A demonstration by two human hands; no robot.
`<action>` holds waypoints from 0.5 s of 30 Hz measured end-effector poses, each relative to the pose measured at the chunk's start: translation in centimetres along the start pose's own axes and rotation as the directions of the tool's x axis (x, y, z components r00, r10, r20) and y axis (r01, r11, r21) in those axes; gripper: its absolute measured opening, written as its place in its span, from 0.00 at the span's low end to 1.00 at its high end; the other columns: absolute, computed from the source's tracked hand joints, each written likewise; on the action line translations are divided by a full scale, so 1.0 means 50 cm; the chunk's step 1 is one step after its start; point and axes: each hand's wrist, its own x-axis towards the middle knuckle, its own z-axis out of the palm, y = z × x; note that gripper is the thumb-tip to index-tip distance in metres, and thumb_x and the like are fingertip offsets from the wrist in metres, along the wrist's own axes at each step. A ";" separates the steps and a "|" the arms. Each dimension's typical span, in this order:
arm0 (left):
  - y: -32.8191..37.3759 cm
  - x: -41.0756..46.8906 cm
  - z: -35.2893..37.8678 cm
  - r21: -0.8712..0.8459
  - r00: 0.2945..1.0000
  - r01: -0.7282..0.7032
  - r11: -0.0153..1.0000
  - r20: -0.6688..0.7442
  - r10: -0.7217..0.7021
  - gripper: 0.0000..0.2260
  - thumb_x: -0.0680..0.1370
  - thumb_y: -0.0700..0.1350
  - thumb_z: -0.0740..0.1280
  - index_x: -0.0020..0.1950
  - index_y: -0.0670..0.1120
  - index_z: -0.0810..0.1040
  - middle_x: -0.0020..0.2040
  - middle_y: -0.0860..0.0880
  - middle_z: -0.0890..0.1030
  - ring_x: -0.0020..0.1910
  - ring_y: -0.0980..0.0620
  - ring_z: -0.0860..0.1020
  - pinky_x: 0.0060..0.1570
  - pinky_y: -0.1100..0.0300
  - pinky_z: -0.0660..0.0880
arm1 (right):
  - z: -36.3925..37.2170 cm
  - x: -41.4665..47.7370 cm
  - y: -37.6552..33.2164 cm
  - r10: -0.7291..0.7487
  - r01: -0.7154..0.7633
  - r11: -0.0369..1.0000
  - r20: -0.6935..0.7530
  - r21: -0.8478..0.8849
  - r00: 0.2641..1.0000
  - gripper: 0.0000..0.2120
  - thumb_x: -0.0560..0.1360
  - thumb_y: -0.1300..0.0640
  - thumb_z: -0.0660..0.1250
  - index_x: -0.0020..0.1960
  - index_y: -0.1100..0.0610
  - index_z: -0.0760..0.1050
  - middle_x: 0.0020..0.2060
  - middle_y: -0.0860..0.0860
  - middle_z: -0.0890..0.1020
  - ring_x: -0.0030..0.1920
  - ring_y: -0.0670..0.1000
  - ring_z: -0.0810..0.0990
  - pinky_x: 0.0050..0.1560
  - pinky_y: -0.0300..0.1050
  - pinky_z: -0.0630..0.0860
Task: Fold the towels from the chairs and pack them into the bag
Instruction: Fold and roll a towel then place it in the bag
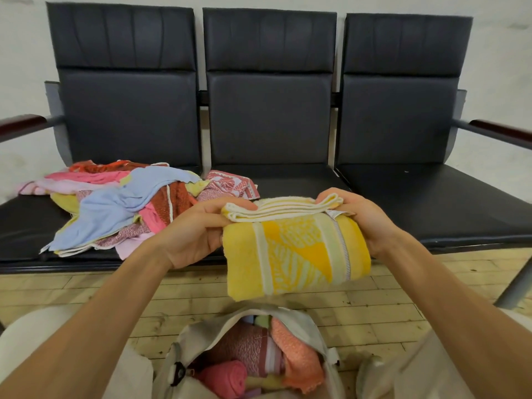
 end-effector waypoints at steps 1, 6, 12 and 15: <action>-0.001 -0.001 -0.003 -0.033 1.000 0.016 0.999 0.016 -0.016 0.20 0.76 0.29 0.56 0.45 0.44 0.86 0.48 0.43 0.84 0.41 0.50 0.84 0.35 0.63 0.80 | -0.001 0.000 0.001 0.017 -0.018 1.000 0.012 0.024 1.000 0.10 0.72 0.67 0.61 0.39 0.59 0.80 0.36 0.54 0.80 0.39 0.53 0.81 0.44 0.48 0.79; 0.000 -0.002 0.003 -0.028 0.999 0.038 0.999 0.032 -0.037 0.16 0.79 0.44 0.58 0.48 0.39 0.84 0.53 0.41 0.83 0.49 0.46 0.83 0.45 0.60 0.81 | 0.005 0.007 0.008 0.089 -0.086 0.992 -0.028 0.088 0.996 0.18 0.75 0.48 0.61 0.37 0.61 0.78 0.36 0.57 0.78 0.40 0.55 0.79 0.49 0.50 0.76; -0.023 0.014 0.020 0.154 0.980 0.086 0.984 -0.189 -0.056 0.11 0.81 0.42 0.60 0.52 0.43 0.82 0.52 0.46 0.85 0.48 0.52 0.83 0.42 0.64 0.80 | 0.020 0.018 0.023 0.019 -0.046 0.989 -0.183 -0.142 0.983 0.13 0.80 0.51 0.64 0.42 0.55 0.82 0.42 0.54 0.85 0.47 0.53 0.83 0.47 0.46 0.80; -0.019 0.013 0.011 0.127 0.989 0.048 0.991 -0.145 -0.029 0.16 0.78 0.39 0.64 0.64 0.51 0.77 0.55 0.46 0.84 0.55 0.47 0.82 0.53 0.57 0.80 | 0.016 0.017 0.017 -0.005 -0.010 0.994 -0.132 -0.112 0.991 0.14 0.79 0.58 0.65 0.62 0.48 0.79 0.53 0.53 0.84 0.52 0.54 0.84 0.48 0.48 0.81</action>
